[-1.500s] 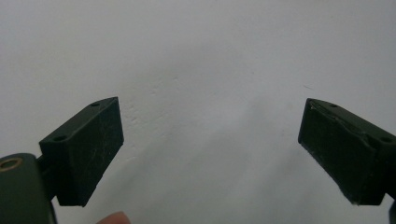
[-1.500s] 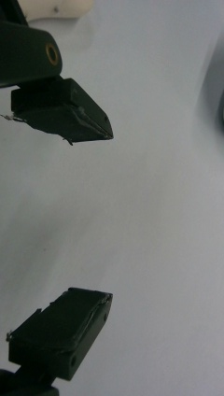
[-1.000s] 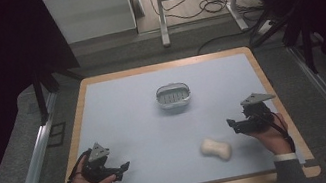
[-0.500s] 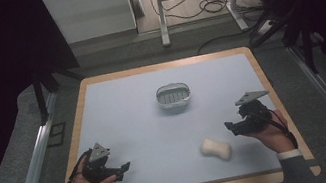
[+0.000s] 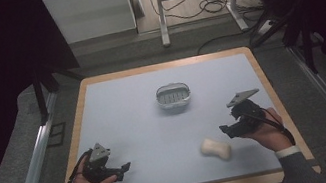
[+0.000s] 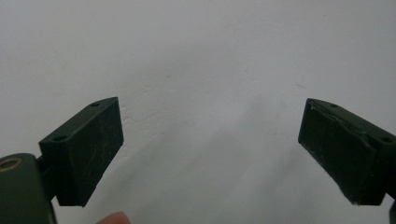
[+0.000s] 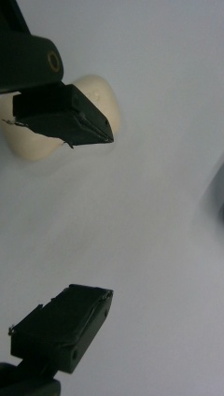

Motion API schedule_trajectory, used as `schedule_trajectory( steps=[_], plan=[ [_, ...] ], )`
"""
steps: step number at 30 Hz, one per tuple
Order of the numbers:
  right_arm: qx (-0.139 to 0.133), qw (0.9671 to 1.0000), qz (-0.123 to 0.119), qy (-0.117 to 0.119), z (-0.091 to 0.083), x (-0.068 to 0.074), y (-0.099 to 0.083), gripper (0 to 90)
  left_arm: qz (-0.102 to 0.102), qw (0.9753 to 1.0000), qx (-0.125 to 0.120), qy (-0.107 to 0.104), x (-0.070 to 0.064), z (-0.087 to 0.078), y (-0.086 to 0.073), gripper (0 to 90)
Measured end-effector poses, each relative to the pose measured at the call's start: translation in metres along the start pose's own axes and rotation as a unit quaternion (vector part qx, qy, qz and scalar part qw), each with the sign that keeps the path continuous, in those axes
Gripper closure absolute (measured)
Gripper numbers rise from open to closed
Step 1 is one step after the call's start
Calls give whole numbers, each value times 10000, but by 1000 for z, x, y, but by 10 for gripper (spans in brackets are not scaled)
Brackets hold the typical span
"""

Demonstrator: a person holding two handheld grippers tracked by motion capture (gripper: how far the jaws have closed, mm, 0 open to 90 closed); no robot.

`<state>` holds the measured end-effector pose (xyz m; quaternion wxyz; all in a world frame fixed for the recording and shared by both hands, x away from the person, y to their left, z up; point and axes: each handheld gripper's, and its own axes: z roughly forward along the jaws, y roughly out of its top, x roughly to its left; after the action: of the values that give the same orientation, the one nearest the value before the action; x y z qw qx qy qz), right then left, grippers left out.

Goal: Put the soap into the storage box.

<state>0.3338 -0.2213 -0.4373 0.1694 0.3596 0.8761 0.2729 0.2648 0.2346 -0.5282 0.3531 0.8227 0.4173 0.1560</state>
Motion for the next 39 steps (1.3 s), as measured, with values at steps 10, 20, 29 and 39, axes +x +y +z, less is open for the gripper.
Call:
schedule_trajectory(
  steps=[10, 20, 29, 39],
  plan=[
    [393, 9981, -352, 306, 17, 22, 9, 214, 7, 10000, 9, -4, 0, 0, 0, 70],
    [938, 9914, -538, 730, 34, 39, 4, 267, -2, 10000, 1, -19, 0, 0, 0, 70],
    [1353, 9839, -759, 887, 47, 49, 0, 335, -5, 10000, -11, -28, 0, -1, 0, 70],
    [1848, 9715, -1252, 798, 61, 57, -3, 477, 10, 10000, 4, -21, 0, 0, 0, 70]
  ],
)
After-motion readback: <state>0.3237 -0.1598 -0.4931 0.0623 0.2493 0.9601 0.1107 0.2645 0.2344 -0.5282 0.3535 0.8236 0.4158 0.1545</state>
